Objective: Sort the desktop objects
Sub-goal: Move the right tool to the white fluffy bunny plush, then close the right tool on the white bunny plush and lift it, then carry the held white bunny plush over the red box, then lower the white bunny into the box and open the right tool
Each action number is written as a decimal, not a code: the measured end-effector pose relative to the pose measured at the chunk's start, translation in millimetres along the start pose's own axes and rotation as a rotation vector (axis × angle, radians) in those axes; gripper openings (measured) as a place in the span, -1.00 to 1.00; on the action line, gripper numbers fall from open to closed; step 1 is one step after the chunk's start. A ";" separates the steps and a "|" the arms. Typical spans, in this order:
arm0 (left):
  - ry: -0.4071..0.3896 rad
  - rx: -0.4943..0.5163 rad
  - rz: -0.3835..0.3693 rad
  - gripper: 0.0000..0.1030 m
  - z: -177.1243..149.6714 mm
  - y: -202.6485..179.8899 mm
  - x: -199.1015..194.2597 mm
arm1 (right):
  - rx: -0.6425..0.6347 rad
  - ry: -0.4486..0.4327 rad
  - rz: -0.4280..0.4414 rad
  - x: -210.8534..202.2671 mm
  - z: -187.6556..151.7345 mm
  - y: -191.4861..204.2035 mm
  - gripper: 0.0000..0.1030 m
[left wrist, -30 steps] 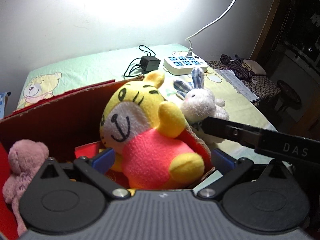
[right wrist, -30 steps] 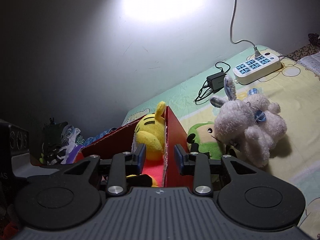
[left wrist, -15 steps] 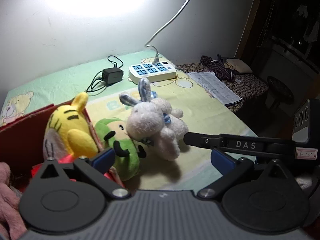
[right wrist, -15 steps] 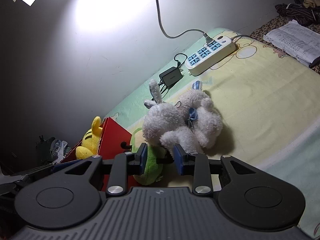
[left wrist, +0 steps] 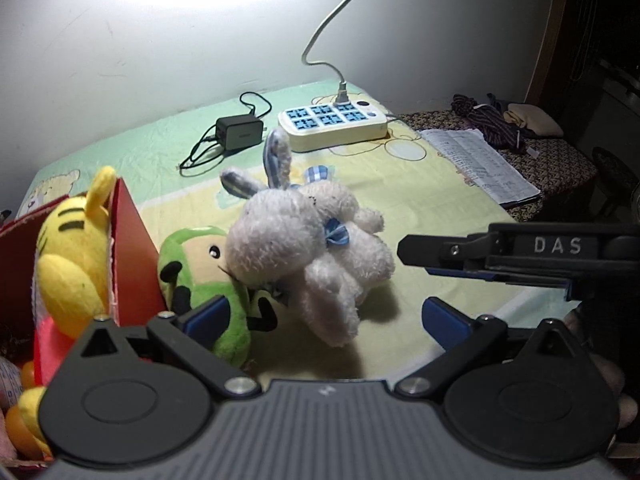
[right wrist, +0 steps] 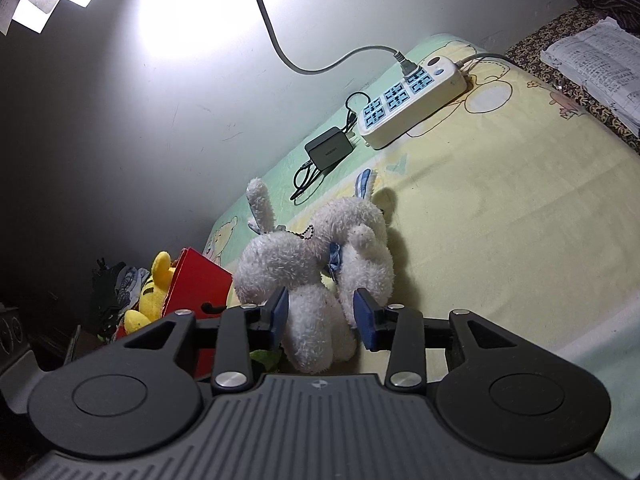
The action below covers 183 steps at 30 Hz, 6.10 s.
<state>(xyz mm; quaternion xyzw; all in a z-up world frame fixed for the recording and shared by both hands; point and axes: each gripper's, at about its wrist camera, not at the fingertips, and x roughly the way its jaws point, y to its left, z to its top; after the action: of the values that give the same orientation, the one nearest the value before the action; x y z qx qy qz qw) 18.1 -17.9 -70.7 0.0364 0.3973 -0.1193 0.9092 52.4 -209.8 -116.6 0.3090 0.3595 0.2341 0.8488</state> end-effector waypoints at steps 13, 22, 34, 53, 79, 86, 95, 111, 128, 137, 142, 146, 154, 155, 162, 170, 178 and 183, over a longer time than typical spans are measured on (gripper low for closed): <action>0.023 -0.069 0.051 0.97 11.1 7.2 55.1 | -0.156 0.207 0.131 50.8 39.1 14.8 0.22; 0.032 -0.055 0.084 0.89 18.8 5.2 75.9 | -0.167 0.272 0.153 79.1 47.8 18.7 0.24; 0.055 -0.040 0.091 0.86 23.9 7.6 86.8 | -0.059 0.313 0.169 97.3 52.1 -2.7 -0.08; 0.009 -0.046 0.026 0.86 28.3 -13.5 44.5 | -0.033 0.281 0.201 47.0 49.0 0.9 -0.16; -0.214 0.073 -0.045 0.84 8.9 -3.3 -78.0 | -0.222 -0.046 0.204 -49.8 -9.5 101.7 -0.15; -0.274 0.089 -0.027 0.84 -2.8 44.2 -116.6 | -0.256 -0.094 0.235 -36.1 -32.7 153.6 -0.15; -0.290 0.088 -0.001 0.84 -23.1 101.6 -143.4 | -0.269 -0.098 0.259 -1.7 -61.9 198.8 -0.15; -0.314 0.082 0.029 0.84 -22.9 184.5 -157.0 | -0.305 -0.095 0.253 54.1 -74.3 262.6 -0.15; -0.036 -0.029 -0.095 0.83 -18.9 235.5 -59.4 | -0.272 0.021 0.090 125.6 -77.9 245.8 -0.19; 0.073 -0.078 -0.144 0.85 -17.8 246.1 -35.4 | -0.293 0.083 0.043 140.9 -71.4 237.4 -0.20; 0.106 -0.141 -0.134 0.85 -15.7 243.1 -29.1 | -0.321 0.113 0.033 143.4 -64.1 233.3 -0.26; 0.099 -0.159 -0.097 0.86 -15.0 229.7 -30.5 | -0.312 0.136 0.037 139.5 -58.6 223.2 -0.27; 0.090 -0.119 -0.097 0.97 -11.3 238.9 -44.4 | -0.289 0.127 0.059 128.1 -60.2 223.4 -0.24; 0.084 -0.117 -0.092 0.97 -11.8 242.0 -48.2 | -0.280 0.128 0.063 127.4 -60.1 222.7 -0.24; 0.075 -0.058 -0.037 0.97 -25.8 250.0 -65.6 | -0.232 0.122 0.082 118.3 -61.6 222.4 -0.36; 0.070 0.039 -0.128 0.97 -37.8 240.6 -89.0 | -0.246 0.143 0.033 102.4 -67.3 223.8 -0.37; 0.150 -0.042 -0.270 0.97 -35.2 255.9 -88.3 | -0.215 0.185 -0.012 86.9 -71.2 221.5 -0.36; 0.225 -0.091 -0.317 0.97 -34.8 255.1 -72.7 | -0.236 0.221 -0.051 82.7 -77.2 222.6 -0.37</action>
<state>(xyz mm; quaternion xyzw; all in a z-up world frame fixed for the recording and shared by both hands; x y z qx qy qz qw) 8.3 248.5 -48.5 -0.0546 0.5021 -0.2383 0.8295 7.3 24.6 -43.4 0.1704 0.4284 0.2855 0.8402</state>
